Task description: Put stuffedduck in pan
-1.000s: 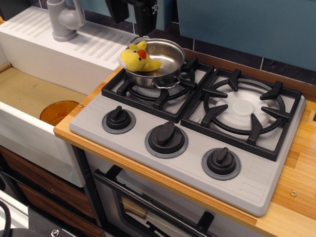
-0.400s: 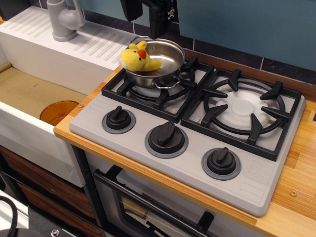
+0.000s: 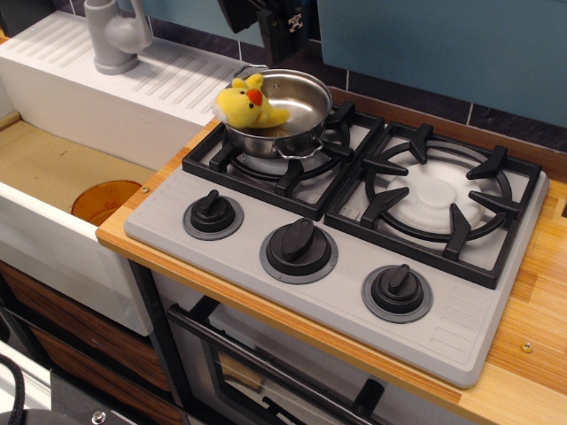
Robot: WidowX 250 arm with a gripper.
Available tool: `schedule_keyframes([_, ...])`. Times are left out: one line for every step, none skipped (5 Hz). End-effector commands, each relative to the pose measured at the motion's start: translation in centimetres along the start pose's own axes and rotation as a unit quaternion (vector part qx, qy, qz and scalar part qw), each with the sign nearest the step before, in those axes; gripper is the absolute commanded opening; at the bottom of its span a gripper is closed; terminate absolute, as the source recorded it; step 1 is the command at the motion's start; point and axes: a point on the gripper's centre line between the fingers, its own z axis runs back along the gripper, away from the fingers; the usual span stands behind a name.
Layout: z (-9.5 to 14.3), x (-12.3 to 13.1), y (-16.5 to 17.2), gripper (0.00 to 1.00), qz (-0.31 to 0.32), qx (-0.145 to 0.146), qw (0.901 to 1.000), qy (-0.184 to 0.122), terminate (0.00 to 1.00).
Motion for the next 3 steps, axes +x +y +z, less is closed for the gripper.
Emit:
schedule_keyframes([2.37,0.60,0.75,1.00,-0.011,0.012,0.9998,-0.012,0.00])
schedule_keyframes([2.25,0.38,0.72,1.00,-0.006,0.025,0.9996,0.011,0.00])
schedule_keyframes([1.73,0.27,1.06,1.00,0.000,0.024,0.9991,0.035,1.00])
